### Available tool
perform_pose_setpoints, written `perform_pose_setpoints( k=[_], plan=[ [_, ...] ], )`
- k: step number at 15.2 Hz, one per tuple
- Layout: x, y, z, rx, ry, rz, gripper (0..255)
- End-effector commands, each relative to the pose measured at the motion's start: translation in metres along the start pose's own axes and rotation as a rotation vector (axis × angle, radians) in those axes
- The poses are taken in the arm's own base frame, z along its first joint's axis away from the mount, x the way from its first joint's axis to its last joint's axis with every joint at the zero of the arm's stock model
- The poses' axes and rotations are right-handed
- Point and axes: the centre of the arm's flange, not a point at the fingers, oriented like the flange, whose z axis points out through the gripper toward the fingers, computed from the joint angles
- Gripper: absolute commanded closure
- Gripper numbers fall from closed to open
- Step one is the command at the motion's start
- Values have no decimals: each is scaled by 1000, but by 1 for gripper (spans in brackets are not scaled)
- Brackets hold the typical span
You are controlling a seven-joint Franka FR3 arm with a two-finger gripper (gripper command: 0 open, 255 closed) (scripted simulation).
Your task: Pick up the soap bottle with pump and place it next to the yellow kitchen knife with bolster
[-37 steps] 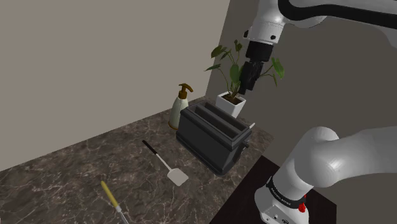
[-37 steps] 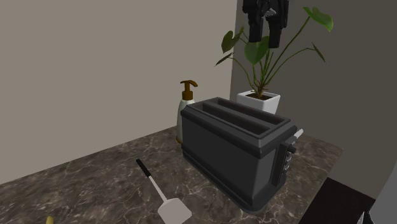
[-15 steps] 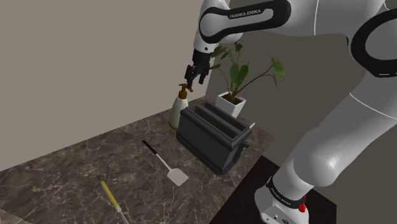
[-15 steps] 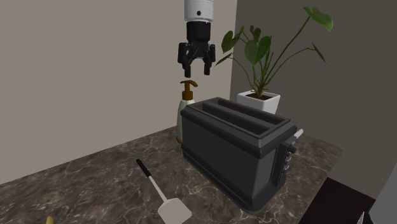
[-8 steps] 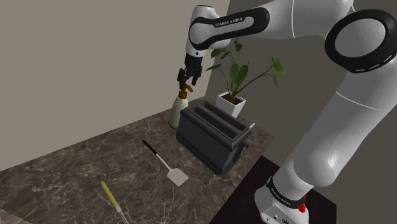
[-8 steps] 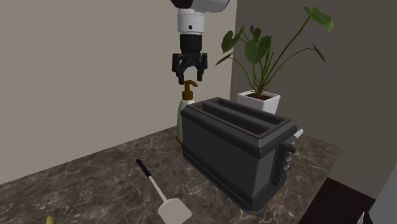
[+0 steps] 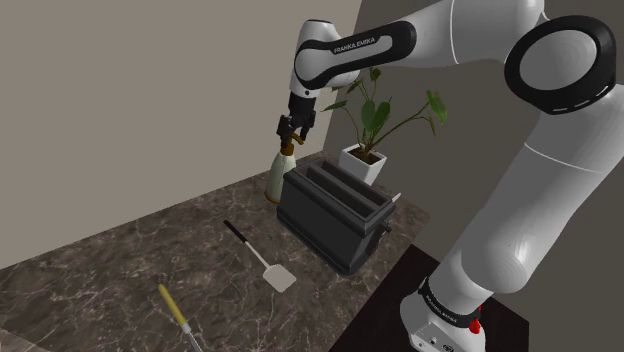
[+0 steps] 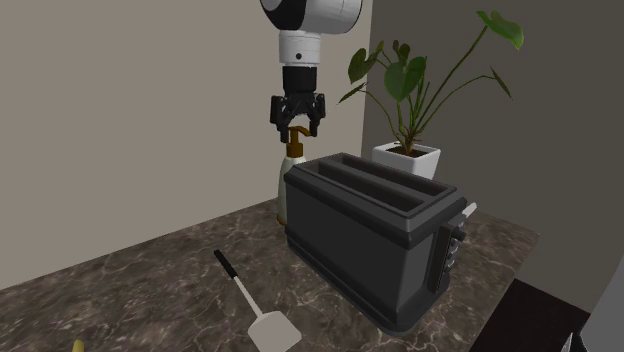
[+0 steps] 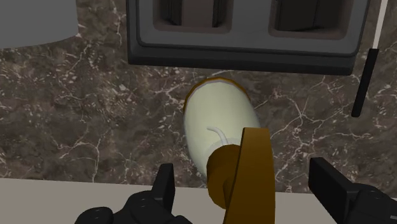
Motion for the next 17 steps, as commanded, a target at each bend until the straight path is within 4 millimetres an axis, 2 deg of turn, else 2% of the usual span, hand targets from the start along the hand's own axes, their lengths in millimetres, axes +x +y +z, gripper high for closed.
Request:
perform_pose_setpoints(
  k=[1,3,4,13,17],
  plan=[
    [0,0,0,0,0,0,0],
    [0,0,0,0,0,0,0],
    [0,0,0,0,0,0,255],
    [0,0,0,0,0,0,255],
    [1,0,-21,0,0,0,255]
  ],
)
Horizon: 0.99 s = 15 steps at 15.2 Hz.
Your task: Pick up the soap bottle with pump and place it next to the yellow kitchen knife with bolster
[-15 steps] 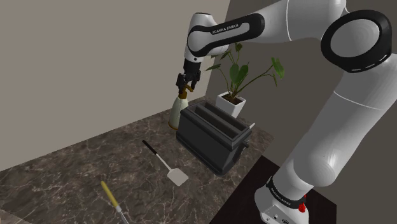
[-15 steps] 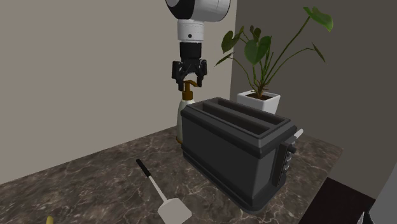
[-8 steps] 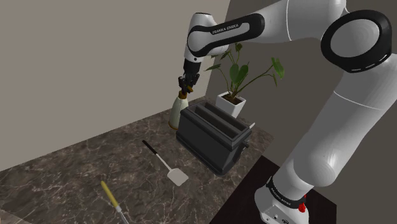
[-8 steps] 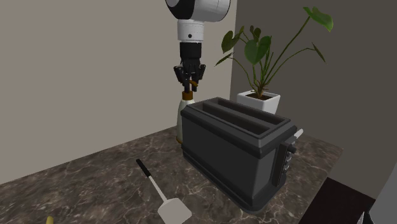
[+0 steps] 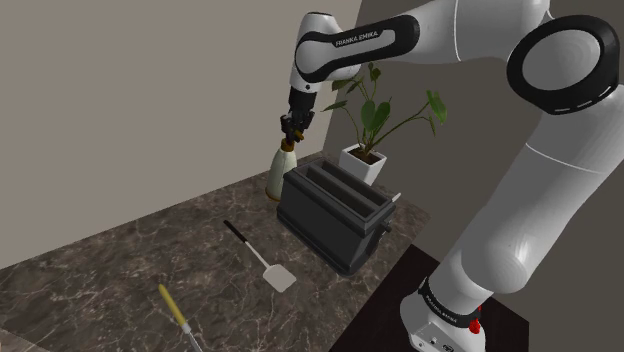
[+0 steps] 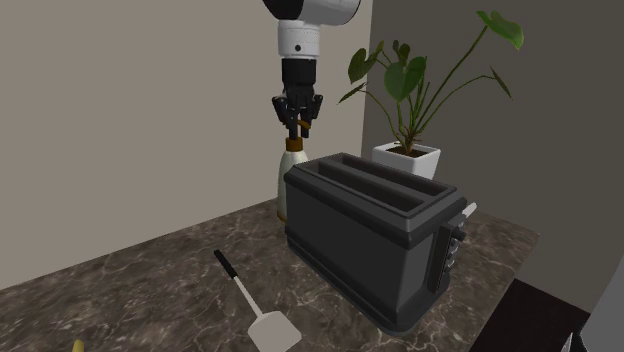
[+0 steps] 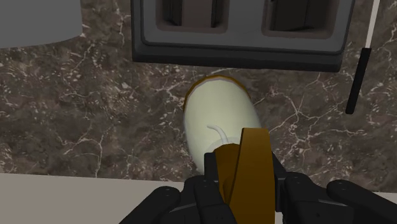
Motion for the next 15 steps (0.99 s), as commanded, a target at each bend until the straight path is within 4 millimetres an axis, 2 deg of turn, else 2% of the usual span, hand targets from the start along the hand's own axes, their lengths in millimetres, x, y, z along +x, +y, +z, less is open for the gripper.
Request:
perform_pose_setpoints(
  k=[1,15],
  plan=[
    [-1,1,-11,0,1,0,255],
    [1,0,-85,0,1,0,255]
  ],
)
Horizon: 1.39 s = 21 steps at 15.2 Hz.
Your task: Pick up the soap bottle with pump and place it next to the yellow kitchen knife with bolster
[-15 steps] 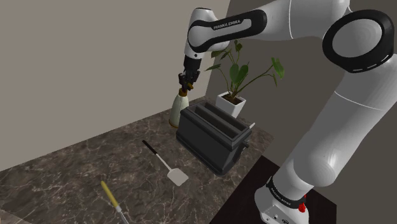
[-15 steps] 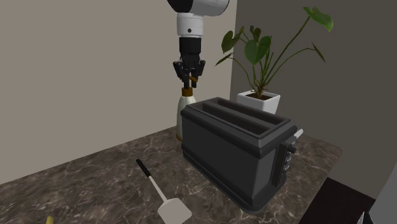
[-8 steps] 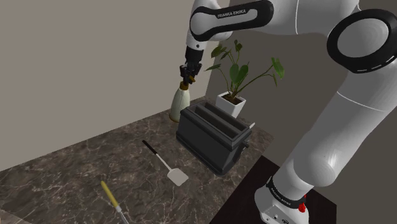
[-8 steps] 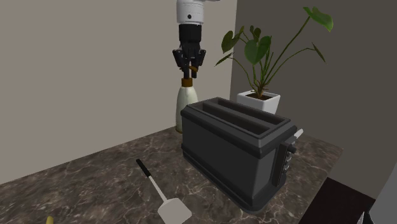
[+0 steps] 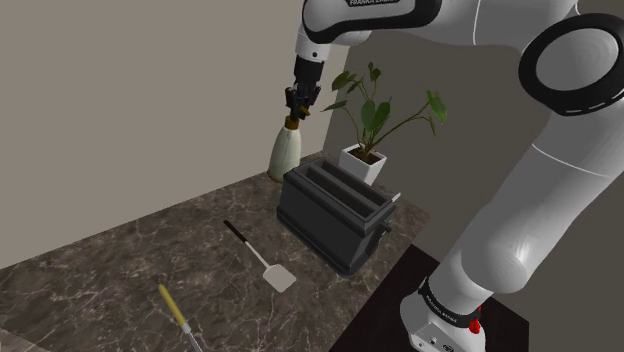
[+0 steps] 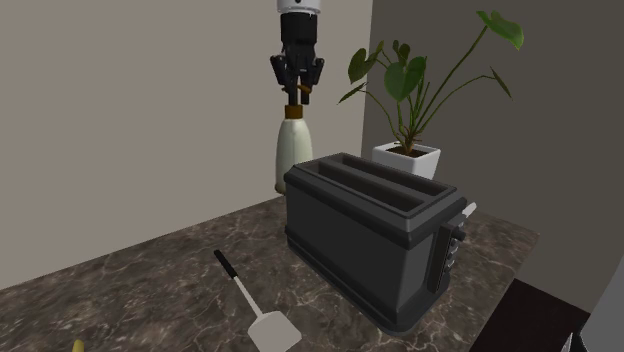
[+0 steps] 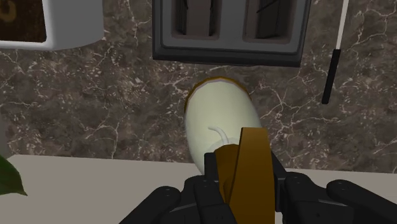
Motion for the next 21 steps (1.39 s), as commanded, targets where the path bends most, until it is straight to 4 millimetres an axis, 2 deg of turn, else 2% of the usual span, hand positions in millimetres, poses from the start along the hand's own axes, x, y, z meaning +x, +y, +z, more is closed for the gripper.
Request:
perform_pose_setpoints(
  k=[1,21],
  plan=[
    [1,0,-11,0,0,0,255],
    [4,0,-116,0,0,0,255]
  ],
)
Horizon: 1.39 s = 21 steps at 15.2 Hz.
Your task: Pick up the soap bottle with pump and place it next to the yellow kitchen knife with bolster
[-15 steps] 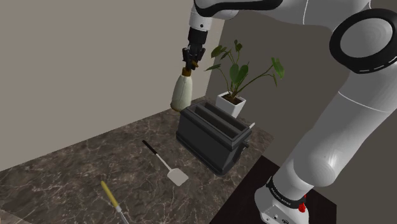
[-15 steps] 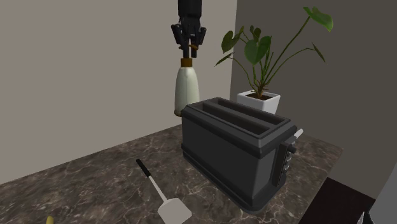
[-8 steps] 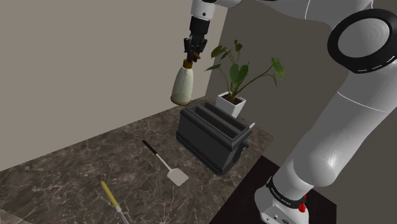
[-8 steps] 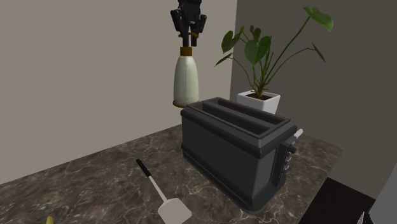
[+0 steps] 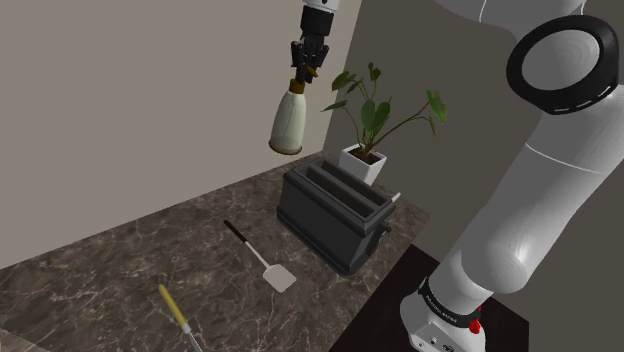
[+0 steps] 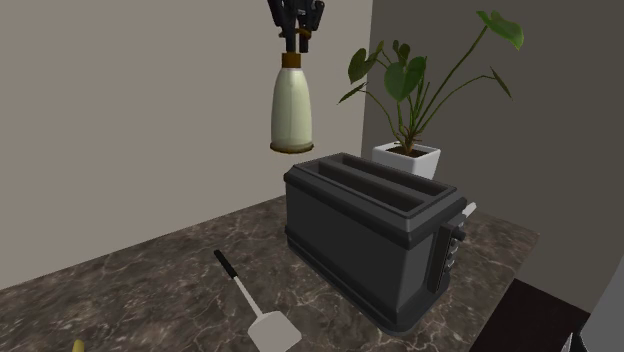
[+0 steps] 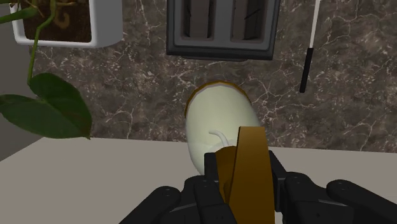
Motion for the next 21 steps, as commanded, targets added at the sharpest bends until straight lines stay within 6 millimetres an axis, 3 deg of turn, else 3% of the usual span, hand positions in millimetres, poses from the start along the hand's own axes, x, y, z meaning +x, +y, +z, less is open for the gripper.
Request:
perform_pose_setpoints(
  k=[1,21],
  plan=[
    [-1,0,-11,0,0,0,255],
    [2,0,-117,0,0,0,255]
  ],
)
